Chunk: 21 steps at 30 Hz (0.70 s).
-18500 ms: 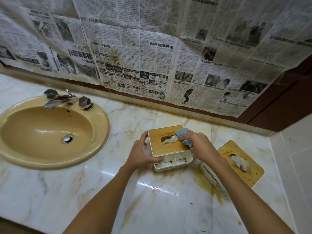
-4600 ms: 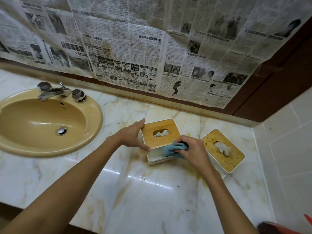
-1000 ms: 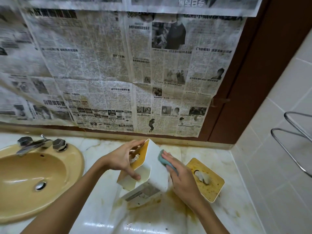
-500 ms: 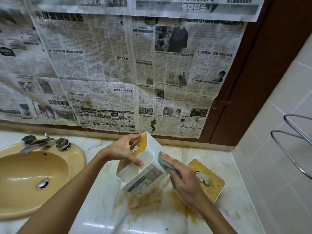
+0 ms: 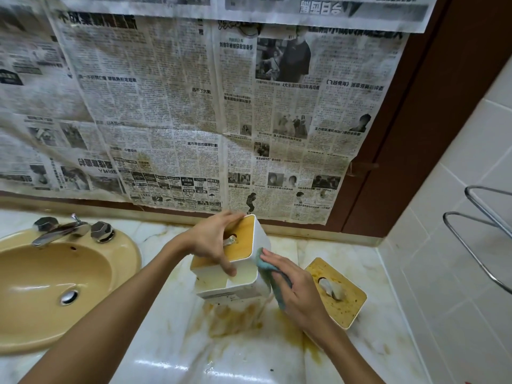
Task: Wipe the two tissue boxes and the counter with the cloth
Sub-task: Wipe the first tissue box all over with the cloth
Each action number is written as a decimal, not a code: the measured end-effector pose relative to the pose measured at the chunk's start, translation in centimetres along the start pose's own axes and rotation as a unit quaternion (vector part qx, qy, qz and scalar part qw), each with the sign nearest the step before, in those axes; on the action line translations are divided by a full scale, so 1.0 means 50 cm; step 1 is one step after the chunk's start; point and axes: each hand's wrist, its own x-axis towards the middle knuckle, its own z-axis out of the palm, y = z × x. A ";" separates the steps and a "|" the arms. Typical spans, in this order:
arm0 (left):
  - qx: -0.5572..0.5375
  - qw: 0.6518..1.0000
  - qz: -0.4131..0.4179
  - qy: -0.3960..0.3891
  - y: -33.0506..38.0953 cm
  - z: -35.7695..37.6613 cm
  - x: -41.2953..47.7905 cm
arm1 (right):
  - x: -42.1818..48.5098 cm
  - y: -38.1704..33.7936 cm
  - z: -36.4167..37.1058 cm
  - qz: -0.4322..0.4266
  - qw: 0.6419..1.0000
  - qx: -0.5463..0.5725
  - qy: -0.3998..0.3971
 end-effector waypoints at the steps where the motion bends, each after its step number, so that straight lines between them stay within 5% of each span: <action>1: 0.018 1.000 0.010 -0.008 0.004 0.002 0.002 | 0.008 0.009 0.003 0.026 0.999 -0.010 0.028; 5: 0.070 0.996 0.060 -0.008 0.023 0.003 0.006 | 0.061 0.006 0.011 0.249 0.955 0.075 0.140; 8: 0.118 0.989 0.089 -0.015 0.038 -0.004 0.006 | 0.090 0.013 0.001 0.415 0.877 0.229 0.083; 12: 0.152 0.982 0.108 -0.027 0.032 -0.011 0.012 | 0.083 0.029 0.004 0.425 0.868 0.251 -0.054; 21: 0.176 0.974 0.132 -0.050 0.044 -0.015 0.014 | 0.073 0.040 0.035 0.440 0.849 0.288 -0.046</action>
